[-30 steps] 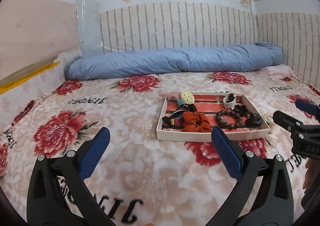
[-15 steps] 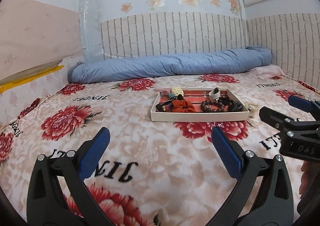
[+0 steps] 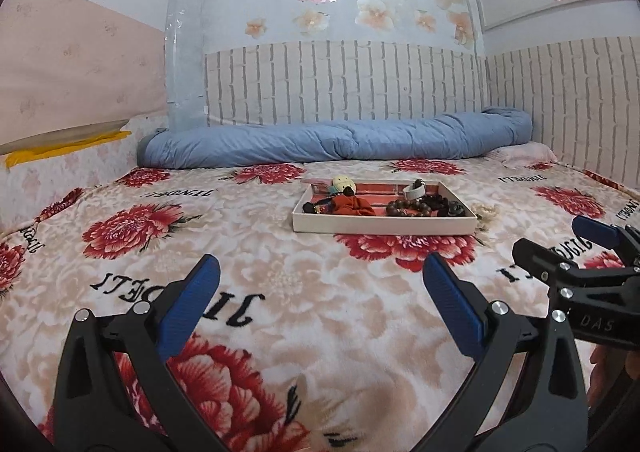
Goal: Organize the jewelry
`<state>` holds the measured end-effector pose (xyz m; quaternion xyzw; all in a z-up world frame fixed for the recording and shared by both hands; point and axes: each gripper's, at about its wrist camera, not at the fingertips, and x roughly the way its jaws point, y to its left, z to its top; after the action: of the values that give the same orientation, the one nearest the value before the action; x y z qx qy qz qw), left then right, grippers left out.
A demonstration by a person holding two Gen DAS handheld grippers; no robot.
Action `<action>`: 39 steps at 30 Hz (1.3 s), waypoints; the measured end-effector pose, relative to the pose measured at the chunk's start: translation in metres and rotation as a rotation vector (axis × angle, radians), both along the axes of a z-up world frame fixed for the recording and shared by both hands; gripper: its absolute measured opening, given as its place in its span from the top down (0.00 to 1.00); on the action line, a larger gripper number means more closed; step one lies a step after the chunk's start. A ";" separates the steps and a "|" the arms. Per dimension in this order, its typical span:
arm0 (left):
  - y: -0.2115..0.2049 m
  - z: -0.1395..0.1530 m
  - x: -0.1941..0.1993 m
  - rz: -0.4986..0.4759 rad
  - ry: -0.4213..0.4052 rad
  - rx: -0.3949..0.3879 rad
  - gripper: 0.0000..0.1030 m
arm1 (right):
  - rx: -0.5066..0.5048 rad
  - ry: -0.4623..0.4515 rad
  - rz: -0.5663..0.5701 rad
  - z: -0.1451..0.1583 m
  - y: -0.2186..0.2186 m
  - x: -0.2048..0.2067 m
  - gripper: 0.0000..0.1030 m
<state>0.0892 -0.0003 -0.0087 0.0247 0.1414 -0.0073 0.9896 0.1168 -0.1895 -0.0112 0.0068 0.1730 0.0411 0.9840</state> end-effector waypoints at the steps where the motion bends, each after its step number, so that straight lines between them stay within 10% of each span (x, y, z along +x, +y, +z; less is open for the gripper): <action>1: 0.000 -0.002 -0.001 0.001 -0.003 0.002 0.05 | 0.002 -0.001 -0.005 -0.002 -0.001 -0.001 0.04; 39: 0.005 -0.016 -0.004 -0.006 0.011 -0.024 0.05 | 0.009 -0.070 -0.029 -0.012 -0.006 -0.018 0.04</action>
<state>0.0857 0.0044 -0.0242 0.0130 0.1465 -0.0123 0.9890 0.0990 -0.1957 -0.0233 0.0123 0.1380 0.0277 0.9900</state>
